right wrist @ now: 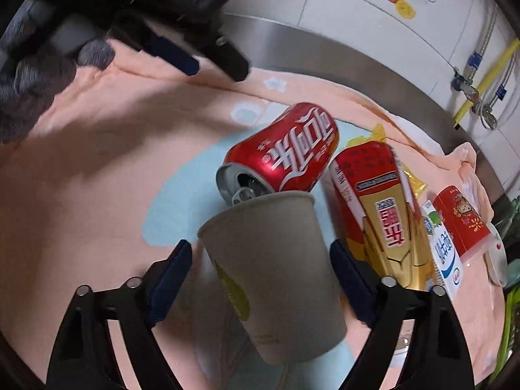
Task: Collect trash
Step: 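Grasp the red Coca-Cola can with the left tool while the right tool grasps the white paper cup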
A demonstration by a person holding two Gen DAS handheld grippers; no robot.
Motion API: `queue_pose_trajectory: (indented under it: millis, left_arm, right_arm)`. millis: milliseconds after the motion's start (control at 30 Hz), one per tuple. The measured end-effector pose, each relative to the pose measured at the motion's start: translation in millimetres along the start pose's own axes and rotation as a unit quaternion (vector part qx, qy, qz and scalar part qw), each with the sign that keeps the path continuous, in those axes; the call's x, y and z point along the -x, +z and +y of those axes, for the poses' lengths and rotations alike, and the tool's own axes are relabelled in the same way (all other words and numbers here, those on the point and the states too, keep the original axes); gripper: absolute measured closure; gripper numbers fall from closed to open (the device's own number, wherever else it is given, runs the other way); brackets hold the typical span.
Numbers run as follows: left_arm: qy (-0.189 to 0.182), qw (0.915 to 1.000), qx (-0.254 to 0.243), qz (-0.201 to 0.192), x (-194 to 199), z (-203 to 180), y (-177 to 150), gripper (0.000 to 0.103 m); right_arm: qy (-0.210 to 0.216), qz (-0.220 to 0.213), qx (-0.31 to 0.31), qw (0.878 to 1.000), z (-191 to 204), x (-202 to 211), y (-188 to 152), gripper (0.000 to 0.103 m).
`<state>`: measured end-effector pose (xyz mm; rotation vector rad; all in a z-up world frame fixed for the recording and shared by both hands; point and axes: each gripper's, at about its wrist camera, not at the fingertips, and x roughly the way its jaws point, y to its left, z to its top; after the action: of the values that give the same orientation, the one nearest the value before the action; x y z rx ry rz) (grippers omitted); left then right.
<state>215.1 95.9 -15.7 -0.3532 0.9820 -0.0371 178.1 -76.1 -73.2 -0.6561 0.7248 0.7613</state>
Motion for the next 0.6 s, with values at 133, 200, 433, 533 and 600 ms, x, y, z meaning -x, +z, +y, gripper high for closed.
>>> queue_pose_trajectory:
  millis: [133,200,433,533,600]
  left_arm:
    - [-0.008,0.9999,-0.004,0.006,-9.4,-9.9,0.8,0.029]
    - [-0.015,0.9998,-0.003,0.011,-14.2,-15.6,2.1,0.028]
    - [-0.021,0.9996,-0.005,0.019,-32.3,-36.5,7.1,0.024]
    - [-0.02,0.9993,-0.009,0.03,-42.4,-45.5,7.7,0.021]
    - [-0.012,0.9993,-0.013,0.034,-49.5,-50.4,7.7,0.021]
  right_arm:
    - [-0.005,-0.007,-0.012,1.0,-5.4,4.4,-2.8,0.033]
    - [-0.009,-0.016,-0.018,1.0,-5.1,10.2,-6.5,0.033]
    - [0.0,-0.051,-0.067,0.996,-3.2,45.5,-19.6,0.036]
    - [0.009,-0.062,-0.09,0.994,-4.1,60.7,-25.0,0.037]
    - [0.01,-0.07,-0.106,0.992,-4.5,72.4,-30.1,0.037]
